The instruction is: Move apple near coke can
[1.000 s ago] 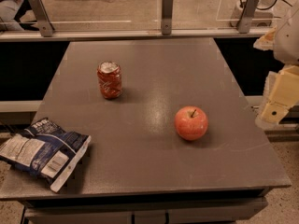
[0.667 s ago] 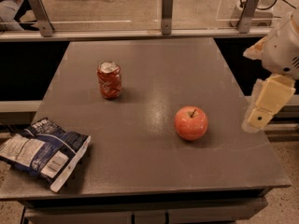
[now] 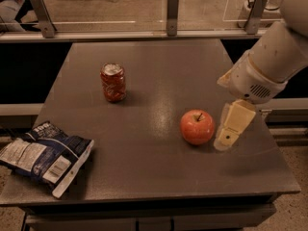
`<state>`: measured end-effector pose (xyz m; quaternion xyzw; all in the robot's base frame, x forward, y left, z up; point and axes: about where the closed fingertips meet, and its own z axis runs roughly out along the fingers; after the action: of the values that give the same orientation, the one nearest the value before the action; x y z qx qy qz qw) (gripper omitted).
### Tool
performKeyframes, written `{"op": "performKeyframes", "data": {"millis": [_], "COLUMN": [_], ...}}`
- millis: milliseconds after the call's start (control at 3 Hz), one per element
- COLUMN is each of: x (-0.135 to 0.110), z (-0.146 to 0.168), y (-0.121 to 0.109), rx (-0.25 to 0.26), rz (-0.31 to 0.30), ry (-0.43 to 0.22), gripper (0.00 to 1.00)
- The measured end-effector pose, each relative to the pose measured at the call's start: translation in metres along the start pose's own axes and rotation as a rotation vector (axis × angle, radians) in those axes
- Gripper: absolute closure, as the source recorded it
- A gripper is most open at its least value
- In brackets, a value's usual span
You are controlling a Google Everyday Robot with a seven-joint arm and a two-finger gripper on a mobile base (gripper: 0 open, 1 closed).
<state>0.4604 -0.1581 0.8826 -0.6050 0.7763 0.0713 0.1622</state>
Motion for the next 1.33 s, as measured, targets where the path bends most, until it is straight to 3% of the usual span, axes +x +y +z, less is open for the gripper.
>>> {"op": "performKeyframes", "data": {"millis": [667, 1000, 1333], "x": [-0.017, -0.016, -0.016], "z": [0.044, 0.041, 0.051], "y": [0.001, 0.005, 0.017], "rx": [-0.067, -0.057, -0.068], "rz": [0.006, 0.008, -0.009], "ry": [-0.071, -0.071, 0.0], "gripper": [0.0, 0.0, 0.0]}}
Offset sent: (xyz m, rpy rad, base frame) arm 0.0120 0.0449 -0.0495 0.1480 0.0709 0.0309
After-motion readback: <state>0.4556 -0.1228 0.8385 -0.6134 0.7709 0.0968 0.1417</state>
